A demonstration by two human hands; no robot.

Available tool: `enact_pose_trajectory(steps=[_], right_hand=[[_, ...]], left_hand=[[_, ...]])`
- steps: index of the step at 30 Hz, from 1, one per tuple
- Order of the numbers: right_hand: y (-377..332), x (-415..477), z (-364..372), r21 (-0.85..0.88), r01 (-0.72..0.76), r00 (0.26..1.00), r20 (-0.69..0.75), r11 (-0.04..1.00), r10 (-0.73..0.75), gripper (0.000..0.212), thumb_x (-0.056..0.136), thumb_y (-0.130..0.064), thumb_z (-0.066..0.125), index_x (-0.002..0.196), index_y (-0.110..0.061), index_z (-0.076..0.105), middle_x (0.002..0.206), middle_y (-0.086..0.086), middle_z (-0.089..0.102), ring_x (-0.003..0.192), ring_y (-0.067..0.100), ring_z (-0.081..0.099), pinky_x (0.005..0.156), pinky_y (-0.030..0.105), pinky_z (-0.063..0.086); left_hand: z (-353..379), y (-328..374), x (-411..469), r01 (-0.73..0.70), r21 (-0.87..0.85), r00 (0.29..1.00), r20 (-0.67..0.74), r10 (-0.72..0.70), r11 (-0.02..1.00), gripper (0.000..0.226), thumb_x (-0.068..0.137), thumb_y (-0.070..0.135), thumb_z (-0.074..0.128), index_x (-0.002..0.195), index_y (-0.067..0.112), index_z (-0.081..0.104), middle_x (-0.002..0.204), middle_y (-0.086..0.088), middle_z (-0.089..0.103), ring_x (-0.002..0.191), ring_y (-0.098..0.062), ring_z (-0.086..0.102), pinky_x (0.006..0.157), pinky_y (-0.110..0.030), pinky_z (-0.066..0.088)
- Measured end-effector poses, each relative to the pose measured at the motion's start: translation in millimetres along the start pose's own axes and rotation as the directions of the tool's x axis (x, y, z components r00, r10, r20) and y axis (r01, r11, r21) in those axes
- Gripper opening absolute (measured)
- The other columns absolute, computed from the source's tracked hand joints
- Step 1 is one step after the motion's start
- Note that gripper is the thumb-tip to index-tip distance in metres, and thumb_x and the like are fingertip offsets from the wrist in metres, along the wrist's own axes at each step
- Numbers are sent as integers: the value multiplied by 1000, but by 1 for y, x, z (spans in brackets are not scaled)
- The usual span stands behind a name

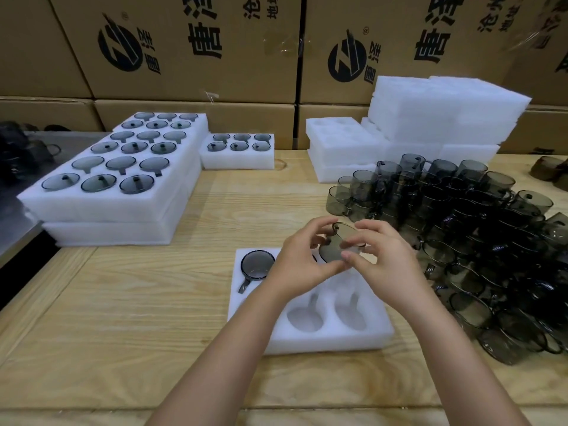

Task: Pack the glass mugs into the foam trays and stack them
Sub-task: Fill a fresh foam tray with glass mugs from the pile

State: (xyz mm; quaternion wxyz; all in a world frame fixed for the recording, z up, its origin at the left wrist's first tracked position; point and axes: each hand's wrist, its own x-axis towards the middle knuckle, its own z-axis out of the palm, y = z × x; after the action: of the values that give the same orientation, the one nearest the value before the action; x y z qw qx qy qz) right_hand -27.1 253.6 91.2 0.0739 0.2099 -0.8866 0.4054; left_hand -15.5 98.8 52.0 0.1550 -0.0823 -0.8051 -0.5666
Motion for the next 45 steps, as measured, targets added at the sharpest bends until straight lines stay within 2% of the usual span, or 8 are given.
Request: enact_pose_trajectory(steps=[4, 6, 14, 18, 26, 31, 37, 45], right_hand=[[-1, 4, 6, 49, -99, 994, -41, 994, 101, 55, 79, -45, 67, 129, -31, 49, 121, -13, 43, 87, 5, 56, 64, 6, 37], [-3, 8, 12, 19, -105, 994, 4, 994, 105, 68, 76, -49, 68, 135, -28, 43, 122, -10, 48, 93, 9, 56, 70, 12, 37], [6, 23, -6, 104, -29, 991, 135, 994, 15, 59, 79, -22, 73, 132, -34, 49, 121, -11, 54, 104, 6, 53, 80, 16, 43], [15, 26, -16, 110, -20, 972, 233, 994, -6, 62, 81, -7, 69, 134, -31, 47, 131, -11, 50, 116, 7, 49, 99, 31, 43], [24, 21, -5, 251, -144, 966, 247, 957, 80, 65, 74, -24, 77, 133, -26, 48, 117, -6, 57, 106, 10, 58, 94, 26, 46], [29, 24, -5, 321, -139, 949, 315, 937, 33, 41, 80, -10, 72, 115, -25, 58, 113, -6, 63, 104, 6, 60, 90, 15, 46], [40, 20, -2, 468, -212, 907, 422, 858, -6, 55, 83, 9, 61, 128, -19, 47, 126, -3, 57, 118, 0, 53, 98, 20, 44], [44, 24, -7, 360, -145, 854, 516, 921, -67, 57, 86, 6, 59, 134, -19, 42, 133, -10, 50, 121, -5, 48, 98, 15, 41]], left_hand=[[1, -1, -1, 7, 76, 994, -109, 2, 997, 69, 60, 46, 77, 113, 64, 37, 108, 28, 53, 93, 0, 59, 77, -17, 48], [2, -2, -3, -25, 119, 992, -123, 40, 993, 70, 60, 49, 74, 118, 61, 36, 109, 25, 48, 97, -2, 57, 78, -22, 50], [-8, -2, -6, -62, -182, 995, -91, 46, 981, 64, 73, 27, 67, 130, 39, 40, 129, 7, 50, 104, -12, 59, 85, -23, 48], [-5, -2, -3, 11, -173, 993, -112, -31, 985, 29, 82, 3, 66, 100, 25, 65, 95, 4, 69, 85, -8, 64, 79, -21, 48], [0, -5, -7, 94, -123, 988, -109, -108, 988, 24, 74, 10, 80, 72, 24, 62, 57, 15, 56, 58, -7, 52, 61, -20, 44], [-6, 2, -11, 64, -277, 997, -14, -71, 959, 8, 80, 12, 61, 73, 10, 64, 62, -1, 65, 64, -22, 65, 66, -36, 53], [-5, 3, -9, 54, -61, 985, -162, -63, 997, 19, 85, 6, 66, 86, 24, 65, 84, 8, 67, 77, -2, 61, 66, -17, 48], [-4, -1, -6, -33, 68, 998, -59, 37, 997, 27, 76, 12, 79, 102, 16, 71, 106, 3, 65, 95, -12, 59, 82, -30, 51]])
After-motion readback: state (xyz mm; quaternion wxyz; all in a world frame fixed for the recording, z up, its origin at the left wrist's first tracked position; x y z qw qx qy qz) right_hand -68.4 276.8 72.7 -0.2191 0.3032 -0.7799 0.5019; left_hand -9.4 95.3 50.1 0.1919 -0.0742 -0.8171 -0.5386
